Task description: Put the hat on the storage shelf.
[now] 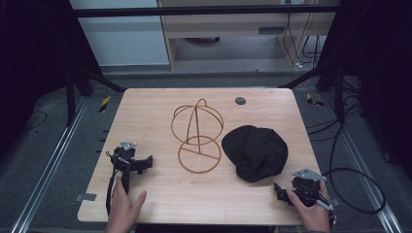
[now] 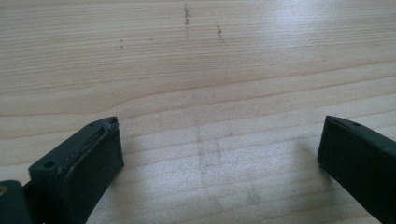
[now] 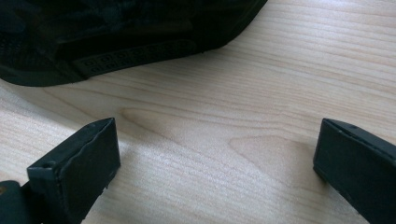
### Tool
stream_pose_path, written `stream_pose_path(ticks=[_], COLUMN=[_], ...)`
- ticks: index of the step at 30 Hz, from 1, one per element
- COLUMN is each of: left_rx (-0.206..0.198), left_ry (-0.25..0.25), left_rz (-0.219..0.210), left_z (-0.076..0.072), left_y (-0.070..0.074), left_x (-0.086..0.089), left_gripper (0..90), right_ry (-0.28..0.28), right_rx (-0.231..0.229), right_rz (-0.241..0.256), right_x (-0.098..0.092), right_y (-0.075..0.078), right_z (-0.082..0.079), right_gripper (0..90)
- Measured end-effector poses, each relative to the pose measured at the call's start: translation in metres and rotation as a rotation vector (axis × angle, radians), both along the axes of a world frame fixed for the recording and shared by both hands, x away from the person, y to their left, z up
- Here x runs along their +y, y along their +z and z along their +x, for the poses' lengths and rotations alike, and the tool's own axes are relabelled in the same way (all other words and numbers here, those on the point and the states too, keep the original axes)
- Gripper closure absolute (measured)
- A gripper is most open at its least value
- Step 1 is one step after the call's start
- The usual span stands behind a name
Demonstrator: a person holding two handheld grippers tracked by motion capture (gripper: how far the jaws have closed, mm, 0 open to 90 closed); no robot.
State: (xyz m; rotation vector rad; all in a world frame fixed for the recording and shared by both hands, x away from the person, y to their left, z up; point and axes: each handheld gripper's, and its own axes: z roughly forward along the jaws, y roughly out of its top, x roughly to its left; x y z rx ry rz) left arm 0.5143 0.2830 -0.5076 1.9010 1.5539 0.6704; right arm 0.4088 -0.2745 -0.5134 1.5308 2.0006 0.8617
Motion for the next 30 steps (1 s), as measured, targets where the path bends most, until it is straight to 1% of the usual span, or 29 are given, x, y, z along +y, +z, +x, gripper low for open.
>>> stream_pose_path(ticks=[8,11,12,13,15,17,19,20,22,25,26,30], left_rx=[0.001,0.001,0.001,0.001,0.002,0.002,0.001,0.001,0.0,0.0,0.0,0.001], left_ry=[0.0,0.0,0.0,0.0,-0.008,-0.015,-0.018,-0.018,-0.015,-0.013,-0.013,-0.01], left_rz=[0.0,0.0,0.0,-0.001,0.001,0.001,0.001,0.001,0.001,0.001,0.001,0.002], left_z=[0.0,0.0,0.0,0.0,0.0,0.0,0.0,0.0,-0.001,-0.001,-0.001,-0.001], left_y=[0.0,0.0,0.0,0.0,0.0,0.0,0.0,0.0,0.0,0.0,0.0,0.0], left_x=[0.0,0.0,0.0,0.0,0.001,0.001,0.002,0.002,0.001,0.001,0.001,0.0], left_gripper=[0.0,0.0,0.0,0.0,0.0,0.0,0.0,0.0,0.0,0.0,0.0,0.0], right_ry=[-0.002,-0.008,-0.004,0.004,0.028,0.051,0.067,0.072,0.093,0.111,0.119,0.147], right_rx=[-0.001,-0.001,0.005,0.02,0.042,0.04,0.037,0.036,0.011,-0.007,-0.008,-0.012], right_rz=[0.007,0.012,0.011,0.027,0.042,0.025,0.016,0.009,0.002,-0.006,-0.007,-0.045], right_x=[0.0,-0.001,-0.002,-0.002,-0.001,0.002,0.006,0.008,0.011,0.012,0.013,0.016], right_y=[0.0,0.001,0.002,0.004,0.009,0.017,0.029,0.037,0.054,0.074,0.082,0.11], right_z=[0.001,0.001,0.001,0.001,0.001,0.0,0.0,0.0,0.0,0.0,0.001,0.007], right_gripper=[0.8,3.9,5.0,5.6,7.1,6.9,7.3,7.4,7.6,7.4,7.3,7.4])
